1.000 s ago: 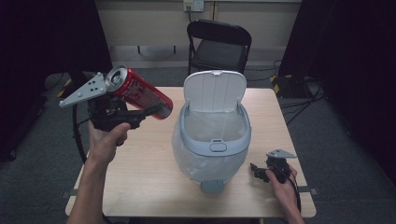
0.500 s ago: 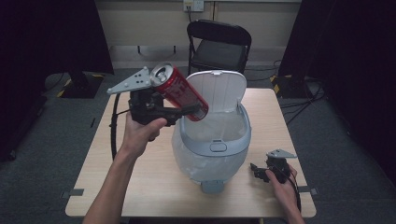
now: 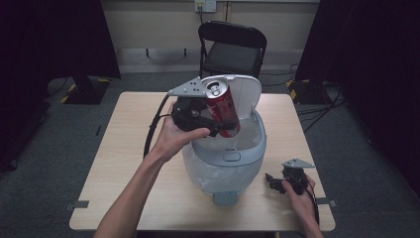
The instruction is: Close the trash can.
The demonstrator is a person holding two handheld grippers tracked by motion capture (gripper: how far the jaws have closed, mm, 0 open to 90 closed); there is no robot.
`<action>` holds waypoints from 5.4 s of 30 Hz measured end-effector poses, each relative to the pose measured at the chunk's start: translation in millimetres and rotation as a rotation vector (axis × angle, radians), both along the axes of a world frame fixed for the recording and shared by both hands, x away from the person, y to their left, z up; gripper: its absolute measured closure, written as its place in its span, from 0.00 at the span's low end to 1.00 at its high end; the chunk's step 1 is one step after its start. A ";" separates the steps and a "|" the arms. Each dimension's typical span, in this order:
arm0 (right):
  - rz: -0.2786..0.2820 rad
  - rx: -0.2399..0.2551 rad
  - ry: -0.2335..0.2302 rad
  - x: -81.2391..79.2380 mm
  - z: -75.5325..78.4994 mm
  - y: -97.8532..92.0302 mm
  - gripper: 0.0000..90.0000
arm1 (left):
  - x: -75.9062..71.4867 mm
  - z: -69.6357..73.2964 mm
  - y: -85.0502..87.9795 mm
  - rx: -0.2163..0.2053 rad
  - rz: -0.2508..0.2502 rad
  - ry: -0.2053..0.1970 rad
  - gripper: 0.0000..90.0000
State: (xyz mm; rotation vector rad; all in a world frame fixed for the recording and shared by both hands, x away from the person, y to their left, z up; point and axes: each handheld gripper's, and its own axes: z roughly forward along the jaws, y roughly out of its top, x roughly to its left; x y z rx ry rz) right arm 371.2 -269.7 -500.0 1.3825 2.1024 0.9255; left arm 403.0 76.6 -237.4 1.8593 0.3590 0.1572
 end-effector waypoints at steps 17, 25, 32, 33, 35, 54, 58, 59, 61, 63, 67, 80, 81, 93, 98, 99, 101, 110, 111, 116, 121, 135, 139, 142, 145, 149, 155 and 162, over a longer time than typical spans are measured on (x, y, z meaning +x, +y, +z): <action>-0.001 0.000 0.000 0.0 0.0 0.1 0.19 | -2.7 -9.9 11.1 0.007 0.002 -0.007 0.26; -0.001 0.000 0.000 -0.1 0.0 0.1 0.19 | 3.3 -18.9 50.6 -0.077 0.087 0.014 0.34; -0.001 0.000 0.001 -0.1 0.0 0.1 0.19 | 10.7 -21.2 80.7 -0.096 0.151 0.062 0.43; -0.001 0.000 0.000 -0.1 0.0 0.2 0.19 | 12.1 -22.4 85.9 -0.088 0.174 0.061 0.43; -0.001 0.000 0.000 0.0 0.0 0.2 0.19 | 17.1 -24.6 98.0 -0.092 0.202 0.070 0.45; 0.003 -0.001 0.002 0.2 0.0 0.2 0.18 | 90.6 -11.2 86.5 -0.142 0.305 0.100 0.40; 0.003 -0.001 0.002 0.1 0.0 0.2 0.18 | 94.1 -9.8 75.6 -0.142 0.253 0.121 0.38; 0.004 -0.002 0.002 0.1 0.0 0.1 0.18 | 93.8 -9.8 73.4 -0.150 0.245 0.123 0.39; 0.003 -0.002 0.002 0.1 0.0 0.1 0.18 | 92.5 -9.9 71.8 -0.144 0.223 0.133 0.40; 0.004 -0.002 0.002 0.1 0.0 0.1 0.18 | 89.7 -10.2 70.0 -0.137 0.191 0.131 0.39; 0.004 -0.002 0.002 0.2 0.0 0.1 0.18 | 78.2 -13.2 66.0 -0.123 0.157 0.112 0.35; 0.004 -0.004 0.000 0.3 -0.1 0.1 0.18 | 42.1 -15.5 53.4 -0.048 0.110 0.044 0.30; 0.004 -0.004 0.001 0.3 0.0 0.2 0.18 | 40.1 -15.9 51.1 -0.040 0.103 0.046 0.30; 0.003 -0.004 0.001 0.3 -0.1 0.3 0.18 | 19.0 -29.7 24.9 0.062 0.094 0.022 0.23; 0.003 -0.003 0.002 0.2 0.0 0.4 0.18 | 16.5 -38.3 16.9 0.093 0.088 0.025 0.20; 0.003 -0.004 0.002 0.2 -0.1 0.3 0.18 | 15.4 -40.3 15.3 0.090 0.096 0.013 0.19; 0.003 -0.003 0.002 0.2 0.0 0.3 0.18 | 14.2 -40.8 14.2 0.088 0.096 0.009 0.17; -0.002 -0.004 -0.001 0.0 -0.2 0.8 0.18 | 4.8 -39.6 1.7 0.113 0.072 -0.016 0.17; -0.001 -0.006 -0.001 0.0 -0.2 0.7 0.18 | 4.3 -39.1 1.2 0.115 0.069 -0.011 0.17; -0.002 -0.004 0.001 0.0 -0.2 0.9 0.17 | 4.0 -41.2 2.3 0.103 0.067 -0.020 0.17; -0.002 -0.004 0.001 0.0 -0.1 1.2 0.17 | -4.1 -42.3 0.3 0.129 0.054 -0.064 0.19; -0.002 -0.004 0.002 0.1 -0.1 1.1 0.17 | -3.9 -39.8 -3.1 0.137 0.050 -0.055 0.21; -0.002 -0.004 0.002 0.1 -0.1 1.1 0.17 | 0.6 -40.3 4.3 0.092 0.038 -0.020 0.23; -0.002 -0.004 0.002 0.1 -0.1 1.1 0.17 | 2.3 -37.3 13.9 0.042 0.049 -0.010 0.21; -0.003 -0.004 0.002 0.1 -0.1 1.1 0.17 | 8.5 -33.2 29.4 -0.056 0.040 0.031 0.21; -0.003 -0.004 0.002 0.1 -0.1 1.1 0.17 | 13.7 -29.0 56.2 -0.069 0.108 0.026 0.18; -0.002 -0.005 0.002 0.1 -0.1 1.1 0.17 | 11.0 -27.5 89.6 -0.081 0.186 0.033 0.19; -0.002 -0.004 0.004 0.4 -0.1 1.3 0.17 | 4.5 -30.6 115.8 -0.070 0.225 0.030 0.18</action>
